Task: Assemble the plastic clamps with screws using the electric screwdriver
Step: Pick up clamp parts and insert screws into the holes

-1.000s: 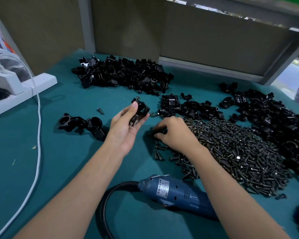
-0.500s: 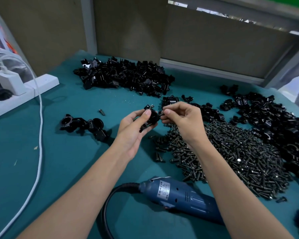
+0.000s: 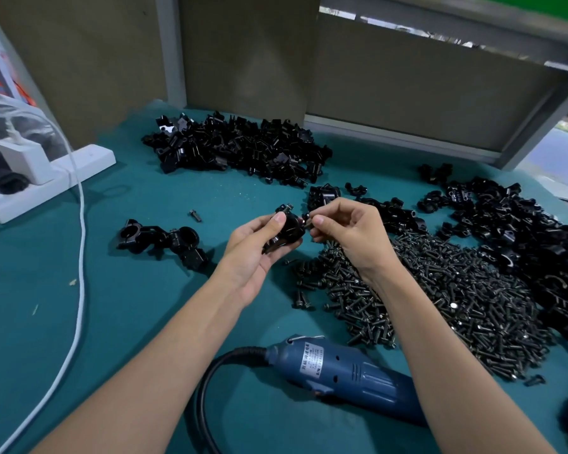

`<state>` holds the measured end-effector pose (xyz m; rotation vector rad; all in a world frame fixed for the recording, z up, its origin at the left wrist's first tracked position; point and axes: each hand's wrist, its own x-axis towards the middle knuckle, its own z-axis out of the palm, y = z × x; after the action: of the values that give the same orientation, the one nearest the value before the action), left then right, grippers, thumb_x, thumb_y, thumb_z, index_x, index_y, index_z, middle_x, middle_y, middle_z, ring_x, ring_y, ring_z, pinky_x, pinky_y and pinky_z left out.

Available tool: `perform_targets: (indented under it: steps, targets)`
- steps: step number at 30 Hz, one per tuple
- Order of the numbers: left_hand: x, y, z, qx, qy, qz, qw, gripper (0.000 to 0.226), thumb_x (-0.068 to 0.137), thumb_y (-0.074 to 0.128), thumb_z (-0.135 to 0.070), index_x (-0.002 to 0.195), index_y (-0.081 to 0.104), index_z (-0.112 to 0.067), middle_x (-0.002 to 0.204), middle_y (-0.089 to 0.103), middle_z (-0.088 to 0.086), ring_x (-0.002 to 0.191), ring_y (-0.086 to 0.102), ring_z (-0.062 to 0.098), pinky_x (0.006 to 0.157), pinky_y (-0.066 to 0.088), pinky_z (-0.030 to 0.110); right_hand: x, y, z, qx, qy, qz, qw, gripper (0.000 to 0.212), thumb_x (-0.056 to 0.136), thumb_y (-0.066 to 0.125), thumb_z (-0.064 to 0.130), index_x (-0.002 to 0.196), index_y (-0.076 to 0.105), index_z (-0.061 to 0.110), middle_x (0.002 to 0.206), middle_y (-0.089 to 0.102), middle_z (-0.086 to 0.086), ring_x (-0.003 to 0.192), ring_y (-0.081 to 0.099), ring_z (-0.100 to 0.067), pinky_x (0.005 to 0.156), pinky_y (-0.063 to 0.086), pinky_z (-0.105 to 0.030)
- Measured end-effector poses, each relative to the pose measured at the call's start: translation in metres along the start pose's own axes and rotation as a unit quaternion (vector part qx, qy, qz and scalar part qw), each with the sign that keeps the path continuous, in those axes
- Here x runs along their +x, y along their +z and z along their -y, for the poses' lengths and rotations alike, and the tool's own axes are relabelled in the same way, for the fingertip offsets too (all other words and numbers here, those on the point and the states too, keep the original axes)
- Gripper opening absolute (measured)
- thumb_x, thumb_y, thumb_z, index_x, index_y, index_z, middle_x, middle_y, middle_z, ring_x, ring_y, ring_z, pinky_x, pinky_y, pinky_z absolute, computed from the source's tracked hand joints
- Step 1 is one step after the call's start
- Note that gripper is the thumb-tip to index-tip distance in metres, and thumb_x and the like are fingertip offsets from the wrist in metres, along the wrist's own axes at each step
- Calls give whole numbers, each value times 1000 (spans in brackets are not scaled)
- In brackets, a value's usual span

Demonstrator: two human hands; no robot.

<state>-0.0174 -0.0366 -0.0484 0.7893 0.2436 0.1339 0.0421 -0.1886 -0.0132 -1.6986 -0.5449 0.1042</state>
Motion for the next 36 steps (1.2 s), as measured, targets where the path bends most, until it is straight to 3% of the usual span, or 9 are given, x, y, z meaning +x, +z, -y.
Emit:
perform_targets:
  steps: [11, 17, 23, 30, 36]
  targets:
    - [-2, -3, 4, 17, -4, 25, 1000, 39, 74, 67, -20, 104, 64, 4, 94, 76, 13, 86, 74, 19, 70, 60, 25, -2, -3, 3, -32, 14, 24, 999, 15, 87, 66, -6, 80, 70, 7, 66, 69, -2, 63, 67, -14, 62, 55, -22]
    - [-2, -3, 2, 5, -17, 25, 1000, 51, 74, 67, -21, 113, 60, 10, 104, 72, 20, 86, 74, 24, 82, 60, 30, -3, -4, 5, -10, -2, 42, 999, 15, 86, 64, -11, 81, 68, 3, 71, 70, -8, 65, 69, -16, 65, 57, -24]
    - [-4, 0, -2, -18, -20, 25, 999, 57, 77, 65, -19, 121, 56, 15, 113, 68, 26, 94, 72, 27, 74, 60, 27, -3, 1, 1, -45, -45, 14, 998, 14, 88, 64, -7, 83, 68, 5, 73, 70, -5, 67, 68, -15, 67, 56, -25]
    - [-2, 1, -6, -29, -31, 57, 997, 43, 84, 61, -16, 114, 58, 14, 104, 73, 21, 96, 73, 25, 75, 60, 30, -2, 0, 0, -96, -127, -13, 987, 5, 87, 64, -6, 89, 68, -3, 80, 69, -8, 73, 68, -23, 73, 58, -35]
    - [-2, 2, -11, -24, -34, 57, 998, 51, 79, 64, -18, 117, 57, 16, 109, 70, 24, 95, 73, 26, 76, 61, 30, -1, 0, 2, -83, -131, -12, 988, 8, 87, 65, -6, 92, 68, 0, 83, 69, -4, 74, 67, -15, 75, 58, -31]
